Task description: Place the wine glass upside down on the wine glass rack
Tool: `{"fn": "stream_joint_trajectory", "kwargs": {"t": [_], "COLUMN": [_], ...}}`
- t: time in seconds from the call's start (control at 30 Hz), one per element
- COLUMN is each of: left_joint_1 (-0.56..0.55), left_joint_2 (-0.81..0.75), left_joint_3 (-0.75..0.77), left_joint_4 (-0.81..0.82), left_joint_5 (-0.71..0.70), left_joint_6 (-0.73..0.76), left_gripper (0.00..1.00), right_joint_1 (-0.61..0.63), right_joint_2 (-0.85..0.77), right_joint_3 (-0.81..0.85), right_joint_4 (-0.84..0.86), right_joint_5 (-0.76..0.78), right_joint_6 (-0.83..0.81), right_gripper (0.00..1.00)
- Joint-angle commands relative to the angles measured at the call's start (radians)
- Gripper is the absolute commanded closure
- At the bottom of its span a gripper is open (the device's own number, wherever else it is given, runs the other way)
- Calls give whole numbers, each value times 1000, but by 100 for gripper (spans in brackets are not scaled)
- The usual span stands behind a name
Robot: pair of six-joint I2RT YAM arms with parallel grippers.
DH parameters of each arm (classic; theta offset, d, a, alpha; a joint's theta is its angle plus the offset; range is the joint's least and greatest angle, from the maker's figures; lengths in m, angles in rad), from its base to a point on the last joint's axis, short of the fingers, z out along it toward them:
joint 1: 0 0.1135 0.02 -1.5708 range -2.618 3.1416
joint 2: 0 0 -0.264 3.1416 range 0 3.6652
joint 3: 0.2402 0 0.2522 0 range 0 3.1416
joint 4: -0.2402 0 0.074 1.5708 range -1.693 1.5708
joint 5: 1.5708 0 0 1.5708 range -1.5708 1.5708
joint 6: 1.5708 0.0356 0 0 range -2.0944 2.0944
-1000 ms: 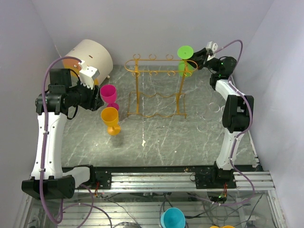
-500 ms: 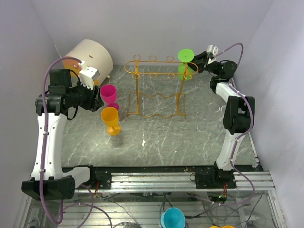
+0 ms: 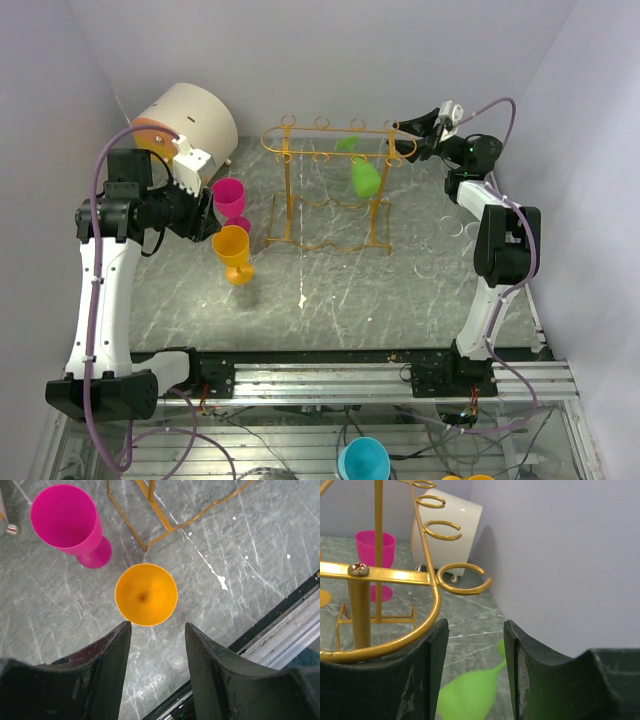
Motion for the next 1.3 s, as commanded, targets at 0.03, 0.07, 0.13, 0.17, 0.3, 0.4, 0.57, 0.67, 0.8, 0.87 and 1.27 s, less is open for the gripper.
{"fn": "stream_joint_trajectory", "kwargs": {"t": [0.03, 0.07, 0.13, 0.17, 0.3, 0.4, 0.57, 0.67, 0.8, 0.87, 1.27], "left_joint_1": [-4, -4, -4, -4, -4, -4, -4, -4, -4, -4, -4], "left_joint_2": [12, 12, 10, 11, 9, 12, 13, 20, 18, 17, 247], "left_joint_3": [-4, -8, -10, -10, -12, -21, -27, -24, -21, -18, 167], "left_joint_4": [-81, -76, -74, -75, -76, -72, -65, -60, -17, 16, 107], "left_joint_5": [47, 32, 8, 2, -7, -9, -14, -28, -92, -129, -243], "left_joint_6": [98, 97, 99, 101, 98, 94, 85, 75, 23, -4, -97], "left_gripper": [42, 42, 42, 42, 42, 42, 42, 42, 39, 27, 17], "right_joint_1": [-21, -24, -28, -32, -48, -61, -85, -102, -105, -105, -103], "right_joint_2": [-68, -70, -77, -82, -96, -107, -143, -189, -314, -371, -792], "right_joint_3": [-27, -30, -39, -45, -68, -88, -105, -136, -178, -208, -417], "right_joint_4": [52, 55, 59, 62, 56, 46, -60, -172, -446, -538, -900], "right_joint_5": [21, 20, 22, 21, 32, 44, 140, 256, 510, 652, 1139], "right_joint_6": [-21, -21, -19, -20, -28, -44, -123, -192, -361, -386, -199], "right_gripper": [53, 53, 53, 53, 52, 52, 52, 52, 52, 52, 0]}}
